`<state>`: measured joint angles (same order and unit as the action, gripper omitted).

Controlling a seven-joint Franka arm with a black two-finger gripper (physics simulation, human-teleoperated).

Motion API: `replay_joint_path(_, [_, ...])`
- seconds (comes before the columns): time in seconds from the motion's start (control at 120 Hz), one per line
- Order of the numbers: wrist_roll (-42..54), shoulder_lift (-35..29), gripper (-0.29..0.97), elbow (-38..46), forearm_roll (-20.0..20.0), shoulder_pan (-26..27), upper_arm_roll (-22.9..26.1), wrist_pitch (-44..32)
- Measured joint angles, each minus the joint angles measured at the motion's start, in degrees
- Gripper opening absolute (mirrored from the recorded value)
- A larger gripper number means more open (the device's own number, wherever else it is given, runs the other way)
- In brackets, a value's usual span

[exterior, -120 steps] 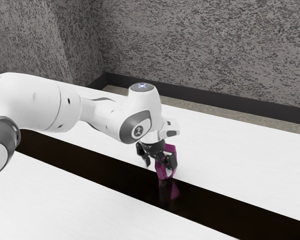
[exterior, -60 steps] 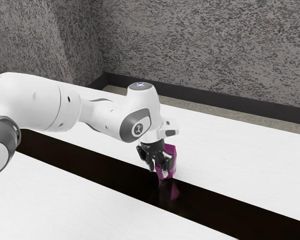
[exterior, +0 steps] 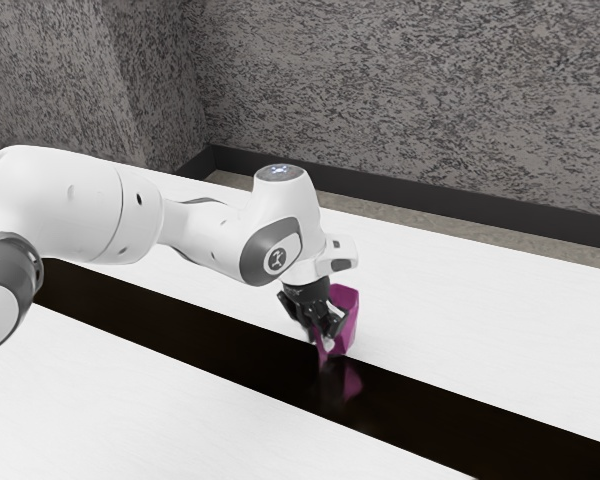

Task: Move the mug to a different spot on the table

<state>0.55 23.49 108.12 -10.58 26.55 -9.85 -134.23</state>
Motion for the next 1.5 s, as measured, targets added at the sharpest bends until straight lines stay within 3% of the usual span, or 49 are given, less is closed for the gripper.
replay_joint_path(0.583, [-0.7,-3.2,-0.03,-1.0,3.0,0.0,-0.3,-0.1])
replay_joint_path(0.917, [-3.4,-13.3,-0.1,10.7,5.0,0.2,-2.2,-1.3])
replay_joint_path(1.108, [-5.4,-19.2,-0.11,18.9,6.6,0.3,-6.3,-1.6])
replay_joint_path(1.5, [-8.2,-20.4,-0.11,22.9,8.3,0.1,-10.4,-3.3])
